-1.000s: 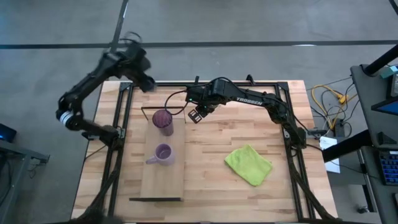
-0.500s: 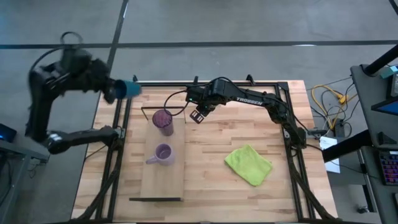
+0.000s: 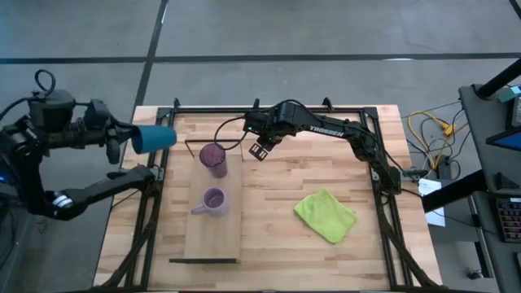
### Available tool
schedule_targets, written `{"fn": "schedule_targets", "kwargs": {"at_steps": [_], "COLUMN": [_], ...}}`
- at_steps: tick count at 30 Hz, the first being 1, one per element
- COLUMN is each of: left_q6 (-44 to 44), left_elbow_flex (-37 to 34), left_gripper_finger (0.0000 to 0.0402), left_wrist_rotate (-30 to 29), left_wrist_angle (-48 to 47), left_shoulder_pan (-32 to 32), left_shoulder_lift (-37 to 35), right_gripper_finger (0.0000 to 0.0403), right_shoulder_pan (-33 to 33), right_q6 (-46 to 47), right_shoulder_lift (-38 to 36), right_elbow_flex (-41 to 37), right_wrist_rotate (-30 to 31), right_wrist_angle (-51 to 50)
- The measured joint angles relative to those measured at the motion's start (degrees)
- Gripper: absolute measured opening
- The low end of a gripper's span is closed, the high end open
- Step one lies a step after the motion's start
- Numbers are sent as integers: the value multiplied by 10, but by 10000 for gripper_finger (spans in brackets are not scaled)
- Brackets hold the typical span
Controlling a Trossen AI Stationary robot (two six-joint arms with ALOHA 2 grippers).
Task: Stack small to large cups/mugs on shelf
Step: Put blue cup on the shelf
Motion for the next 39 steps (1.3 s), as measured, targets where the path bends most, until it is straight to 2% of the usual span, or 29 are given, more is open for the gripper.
{"fn": "schedule_targets", "kwargs": {"at_steps": [2, 6, 13, 19, 24, 28, 34, 39], "left_q6": [9, 81, 123, 147, 165, 162, 83, -18], "left_elbow_flex": [0, 0, 0, -1, -1, -1, -1, -1], "left_gripper_finger": [0, 0, 0, 0, 0, 0, 0, 0], "left_wrist_rotate": [0, 5, 99, 103, 100, 66, 53, -38], "left_wrist_angle": [0, 1, 87, 117, 119, 147, 187, 185], "left_shoulder_pan": [0, 0, -6, -48, -120, -187, -288, -391], "left_shoulder_lift": [16, 65, 115, 148, 191, 218, 249, 256], "right_gripper_finger": [98, 98, 98, 98, 98, 98, 98, 98], "right_shoulder_pan": [0, 0, -3, -26, -59, -87, -114, -124], "right_q6": [1, 2, 19, 46, 55, 57, 33, 15], "right_shoulder_lift": [0, 0, 0, -1, -2, -2, -2, -2], "right_elbow_flex": [0, 0, 0, 0, 0, 0, 0, 0], "right_wrist_rotate": [0, 0, 5, 15, 15, 15, 15, 15], "right_wrist_angle": [0, 1, -7, -15, -45, -57, -55, -55]}}
